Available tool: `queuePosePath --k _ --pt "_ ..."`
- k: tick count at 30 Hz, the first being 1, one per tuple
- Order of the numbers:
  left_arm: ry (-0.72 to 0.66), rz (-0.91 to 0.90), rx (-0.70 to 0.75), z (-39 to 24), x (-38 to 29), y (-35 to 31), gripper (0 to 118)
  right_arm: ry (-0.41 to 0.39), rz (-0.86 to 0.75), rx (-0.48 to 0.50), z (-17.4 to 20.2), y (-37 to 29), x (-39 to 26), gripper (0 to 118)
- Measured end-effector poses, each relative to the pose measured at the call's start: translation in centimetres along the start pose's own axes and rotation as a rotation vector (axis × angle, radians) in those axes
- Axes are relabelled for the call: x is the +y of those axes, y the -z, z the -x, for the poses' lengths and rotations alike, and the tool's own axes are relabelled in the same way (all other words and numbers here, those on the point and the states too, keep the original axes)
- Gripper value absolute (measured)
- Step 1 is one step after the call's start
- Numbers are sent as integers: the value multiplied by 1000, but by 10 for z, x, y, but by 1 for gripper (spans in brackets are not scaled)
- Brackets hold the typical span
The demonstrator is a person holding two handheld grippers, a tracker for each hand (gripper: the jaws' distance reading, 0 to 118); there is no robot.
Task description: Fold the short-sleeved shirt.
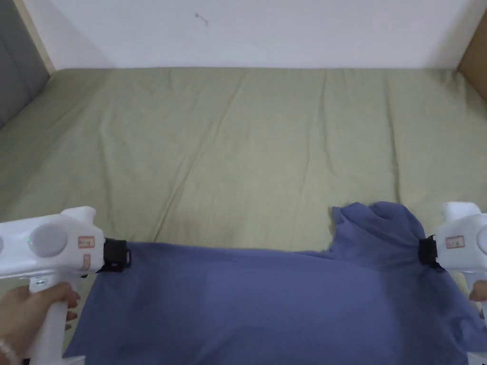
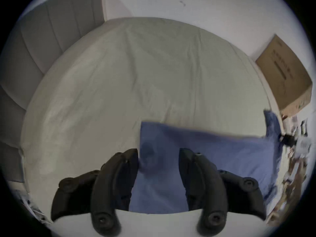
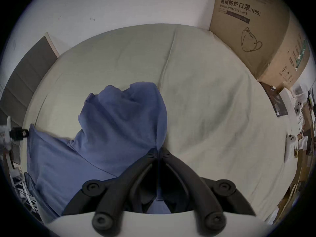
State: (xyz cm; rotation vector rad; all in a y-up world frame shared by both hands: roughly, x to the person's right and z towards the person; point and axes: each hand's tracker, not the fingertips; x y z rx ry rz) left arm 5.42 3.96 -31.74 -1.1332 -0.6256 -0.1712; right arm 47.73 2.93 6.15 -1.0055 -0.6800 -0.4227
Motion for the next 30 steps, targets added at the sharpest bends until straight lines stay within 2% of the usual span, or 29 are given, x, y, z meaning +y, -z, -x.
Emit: queuePosePath --k 1,4,6,9,10,12,14,15,17,20,22,27,30 --pt "-3 1 -9 -2 6 4 61 -5 2 -2 1 1 0 0" --pt "55 10 65 -9 17 24 99 -14 12 -7 3 3 2 1" --pt "81 22 99 -9 22 36 101 -16 15 -4 2 4 3 0" --pt "49 61 92 -1 23 51 99 -27 18 -5 3 5 3 0" --pt "53 54 89 0 22 52 93 -26 20 -4 3 5 3 0" --pt "103 35 112 -2 20 50 73 -17 21 -1 3 5 3 0" --pt "128 10 100 -4 20 39 15 -4 19 13 3 2 2 0" --pt "128 7 77 -5 21 34 2 -2 18 17 3 -1 2 0" --pt "64 2 -11 -10 17 19 2 -10 10 24 7 -9 1 0" --pt "158 -38 21 -21 3 -6 2 -43 -22 -2 11 -29 -1 0" --pt "213 -40 43 -24 -6 -24 2 -22 -40 27 8 -45 -2 0" --pt "150 -138 1 -12 -29 -89 2 0 -100 51 3 -92 -20 0" --pt "187 -156 10 -10 -49 -124 2 20 -131 72 -3 -121 -37 0"
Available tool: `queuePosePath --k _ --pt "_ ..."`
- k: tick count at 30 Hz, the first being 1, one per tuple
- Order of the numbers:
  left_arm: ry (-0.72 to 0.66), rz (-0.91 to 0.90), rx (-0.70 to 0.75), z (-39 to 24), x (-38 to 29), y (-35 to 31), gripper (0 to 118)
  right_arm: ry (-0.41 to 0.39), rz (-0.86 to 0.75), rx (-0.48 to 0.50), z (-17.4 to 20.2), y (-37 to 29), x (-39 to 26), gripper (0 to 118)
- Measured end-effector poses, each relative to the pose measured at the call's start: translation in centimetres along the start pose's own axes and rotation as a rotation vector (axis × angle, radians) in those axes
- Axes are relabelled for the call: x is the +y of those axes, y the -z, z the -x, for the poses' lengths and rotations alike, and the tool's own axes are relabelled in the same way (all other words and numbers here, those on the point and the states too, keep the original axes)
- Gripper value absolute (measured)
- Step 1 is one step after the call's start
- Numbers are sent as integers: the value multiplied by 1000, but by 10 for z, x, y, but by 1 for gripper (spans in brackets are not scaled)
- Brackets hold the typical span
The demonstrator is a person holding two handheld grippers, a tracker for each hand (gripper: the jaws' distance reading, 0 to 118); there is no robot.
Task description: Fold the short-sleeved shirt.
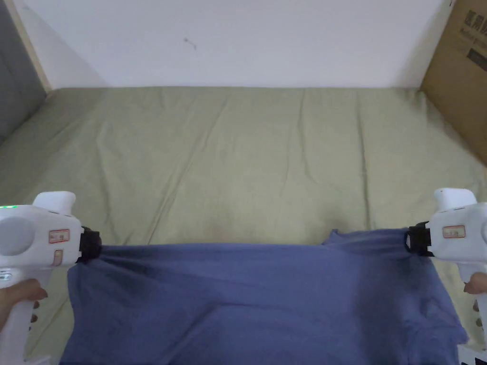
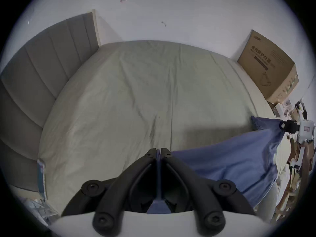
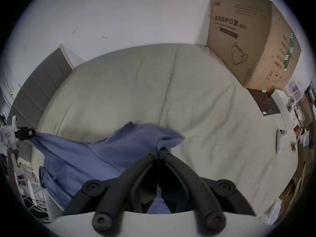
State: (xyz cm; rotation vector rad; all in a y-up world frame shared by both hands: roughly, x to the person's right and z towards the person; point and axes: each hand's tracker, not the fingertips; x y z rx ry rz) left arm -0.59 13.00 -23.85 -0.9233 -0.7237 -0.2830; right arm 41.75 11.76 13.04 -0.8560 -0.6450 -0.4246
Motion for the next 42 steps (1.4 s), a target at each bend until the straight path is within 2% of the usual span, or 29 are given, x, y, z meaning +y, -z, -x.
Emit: queuePosePath --k 5,9,14,18,20,23,24,25,26,27,28,32,34,35,36,37,38,39,40,41,42 --pt "11 -24 -29 0 -47 -52 2 17 -23 17 -12 -56 -47 0" --pt "-4 31 -29 5 -99 -69 2 12 38 26 -20 -83 -107 0" --pt "-21 138 -25 11 -159 -64 2 9 148 12 -23 -83 -179 0" --pt "24 221 27 9 -195 -53 4 64 211 28 -27 -76 -216 0" --pt "13 211 18 9 -202 -49 18 66 214 16 -31 -71 -222 0" --pt "-17 204 49 18 -205 -39 32 64 203 3 -30 -66 -221 0" --pt "-16 202 64 19 -204 -39 47 65 205 3 -28 -66 -218 2" --pt "-17 194 85 20 -202 -40 67 64 206 0 -26 -67 -216 18" --pt "-22 188 88 22 -201 -42 80 55 204 -27 -23 -68 -214 39" --pt "-30 179 87 25 -199 -46 89 26 197 -60 -20 -70 -211 60" --pt "-48 162 81 27 -196 -50 93 4 184 -77 -17 -74 -209 72" --pt "-116 87 31 29 -183 -74 94 -43 125 -103 2 -92 -188 72" --pt "-136 60 13 22 -178 -86 92 -63 77 -80 14 -96 -176 72" --pt "-144 50 -5 20 -176 -91 85 -61 65 -65 22 -97 -169 72" --pt "-144 26 -41 17 -175 -94 70 -64 43 -29 32 -97 -163 72" --pt "-137 17 -55 14 -174 -96 35 -70 27 6 40 -96 -159 71" --pt "-124 20 -71 7 -174 -98 11 -78 10 43 51 -94 -154 65" --pt "-110 25 -72 2 -175 -96 3 -92 -2 70 63 -91 -151 49" --pt "-107 23 -65 -1 -176 -95 2 -103 -12 84 75 -89 -150 11" --pt "-107 26 -66 -3 -178 -92 1 -104 -20 84 90 -85 -149 2" --pt "-95 37 -77 -7 -180 -90 0 -105 -29 98 103 -79 -150 2"
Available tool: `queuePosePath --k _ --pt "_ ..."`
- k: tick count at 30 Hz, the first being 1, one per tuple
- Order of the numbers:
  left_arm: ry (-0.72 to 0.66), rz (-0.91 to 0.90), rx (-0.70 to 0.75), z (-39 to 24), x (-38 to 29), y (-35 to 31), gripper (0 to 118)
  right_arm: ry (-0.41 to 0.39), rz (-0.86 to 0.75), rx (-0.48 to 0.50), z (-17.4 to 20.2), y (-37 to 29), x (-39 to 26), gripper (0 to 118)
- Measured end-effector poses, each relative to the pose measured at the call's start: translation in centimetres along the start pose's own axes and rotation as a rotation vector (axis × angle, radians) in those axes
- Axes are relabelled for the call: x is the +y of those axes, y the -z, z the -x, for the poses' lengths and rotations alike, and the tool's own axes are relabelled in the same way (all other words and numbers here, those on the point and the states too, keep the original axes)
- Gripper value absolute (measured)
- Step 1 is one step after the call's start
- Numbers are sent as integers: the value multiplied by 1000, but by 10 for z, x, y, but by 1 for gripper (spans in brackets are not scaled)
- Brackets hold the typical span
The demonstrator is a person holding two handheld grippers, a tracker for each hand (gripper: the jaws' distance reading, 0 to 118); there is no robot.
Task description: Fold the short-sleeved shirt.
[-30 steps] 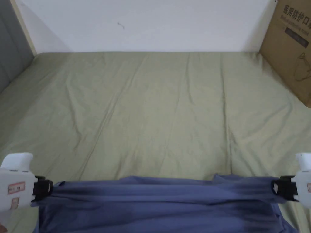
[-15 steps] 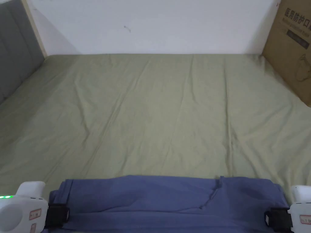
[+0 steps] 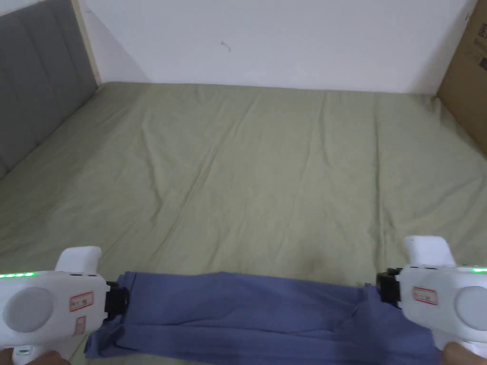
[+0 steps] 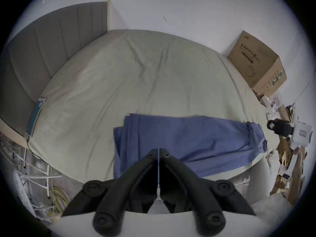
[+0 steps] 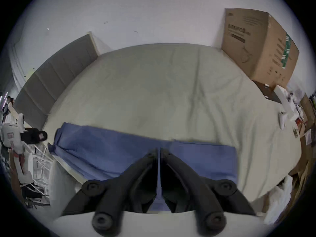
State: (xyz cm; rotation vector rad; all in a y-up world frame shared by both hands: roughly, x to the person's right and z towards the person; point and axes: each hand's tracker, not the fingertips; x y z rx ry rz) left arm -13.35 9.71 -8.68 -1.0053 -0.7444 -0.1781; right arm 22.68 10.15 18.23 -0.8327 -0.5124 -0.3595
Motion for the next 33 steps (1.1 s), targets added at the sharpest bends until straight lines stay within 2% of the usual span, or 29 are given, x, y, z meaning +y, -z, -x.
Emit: queuePosePath --k 3,7,11,12,13,14,16,17,22,26,28,30,32,33 --pt "-29 12 -31 2 -7 5 0 -19 44 114 35 18 1 2" --pt "-76 -1 -44 16 -10 4 1 -123 82 123 73 30 -3 2" --pt "-218 -31 -120 44 -10 4 14 -126 110 146 87 40 -7 2" --pt "-242 -35 -118 50 -10 6 35 -116 121 160 88 42 -8 2" --pt "-253 -34 -117 56 -11 9 64 -109 129 166 89 43 -9 2" --pt "-266 -31 -121 62 -12 14 81 -104 135 168 90 44 -9 2" --pt "-308 -1 -136 72 -14 24 107 -109 145 156 93 47 -10 2" --pt "-345 12 -155 78 -16 31 111 -117 152 146 94 49 -11 2" --pt "-511 73 -275 102 -32 69 112 -129 180 136 100 56 -11 2" --pt "-547 26 -326 105 -35 82 115 -143 202 126 105 61 -12 2" --pt "-627 -6 -429 110 -35 85 112 -142 211 124 106 64 -13 2" --pt "-681 29 -529 101 -29 87 102 -144 221 124 107 67 -14 2" --pt "-613 61 -430 95 -28 97 84 -146 232 121 108 69 -16 2" --pt "-585 60 -400 97 -27 102 68 -146 236 121 108 69 -17 2"
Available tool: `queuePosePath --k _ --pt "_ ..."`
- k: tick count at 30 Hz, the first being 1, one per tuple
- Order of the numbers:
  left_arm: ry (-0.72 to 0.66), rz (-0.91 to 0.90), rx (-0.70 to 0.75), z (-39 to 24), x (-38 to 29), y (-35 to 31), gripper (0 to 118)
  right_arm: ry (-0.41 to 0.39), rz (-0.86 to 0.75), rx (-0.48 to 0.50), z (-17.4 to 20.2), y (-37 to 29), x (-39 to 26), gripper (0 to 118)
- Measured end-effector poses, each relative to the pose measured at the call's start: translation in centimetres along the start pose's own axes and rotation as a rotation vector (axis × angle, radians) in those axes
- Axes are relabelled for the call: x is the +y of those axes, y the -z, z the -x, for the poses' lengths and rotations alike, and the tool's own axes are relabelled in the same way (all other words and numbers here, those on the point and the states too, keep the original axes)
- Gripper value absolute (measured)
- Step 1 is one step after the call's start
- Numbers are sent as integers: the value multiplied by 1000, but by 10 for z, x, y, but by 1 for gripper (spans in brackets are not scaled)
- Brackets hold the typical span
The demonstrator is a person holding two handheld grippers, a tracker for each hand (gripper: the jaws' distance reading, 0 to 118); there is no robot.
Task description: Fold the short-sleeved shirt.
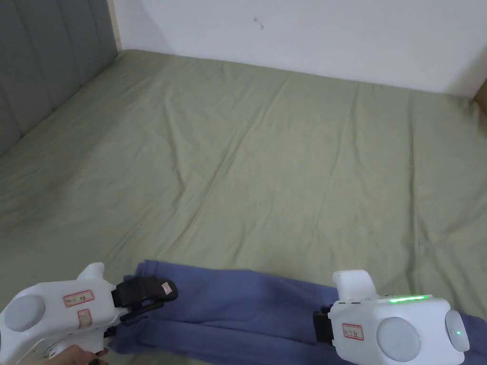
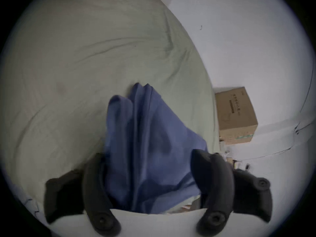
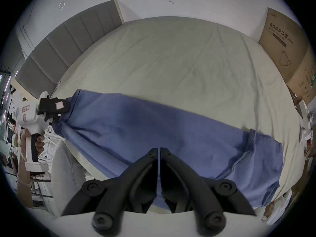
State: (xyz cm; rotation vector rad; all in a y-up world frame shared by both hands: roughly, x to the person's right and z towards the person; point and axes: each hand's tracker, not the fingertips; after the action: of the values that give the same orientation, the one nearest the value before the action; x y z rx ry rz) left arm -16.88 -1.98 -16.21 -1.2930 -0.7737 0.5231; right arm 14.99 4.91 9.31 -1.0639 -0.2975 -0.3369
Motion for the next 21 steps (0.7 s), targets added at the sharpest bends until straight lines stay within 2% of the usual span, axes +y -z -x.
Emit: queuePosePath --k 1,2,3,4,5,15,18,21 --pt "4 -2 -5 1 1 -3 15 0 2 1 -1 0 0 2" --pt "9 -7 20 2 3 -7 5 1 3 1 -1 0 -1 2" --pt "-19 5 49 8 5 -5 5 3 4 2 -2 0 -1 2" --pt "-84 10 17 8 3 -6 5 7 5 2 -2 1 -1 2" --pt "-85 21 -48 8 1 -8 5 10 6 3 -4 0 -1 2" --pt "48 -12 8 -19 15 -34 5 51 -2 -8 -18 -7 -1 2" --pt "110 -30 66 -25 19 -45 5 68 -5 -10 -22 -8 -2 2" --pt "101 -53 80 -17 28 -59 5 82 -7 -9 -24 -8 -2 2"
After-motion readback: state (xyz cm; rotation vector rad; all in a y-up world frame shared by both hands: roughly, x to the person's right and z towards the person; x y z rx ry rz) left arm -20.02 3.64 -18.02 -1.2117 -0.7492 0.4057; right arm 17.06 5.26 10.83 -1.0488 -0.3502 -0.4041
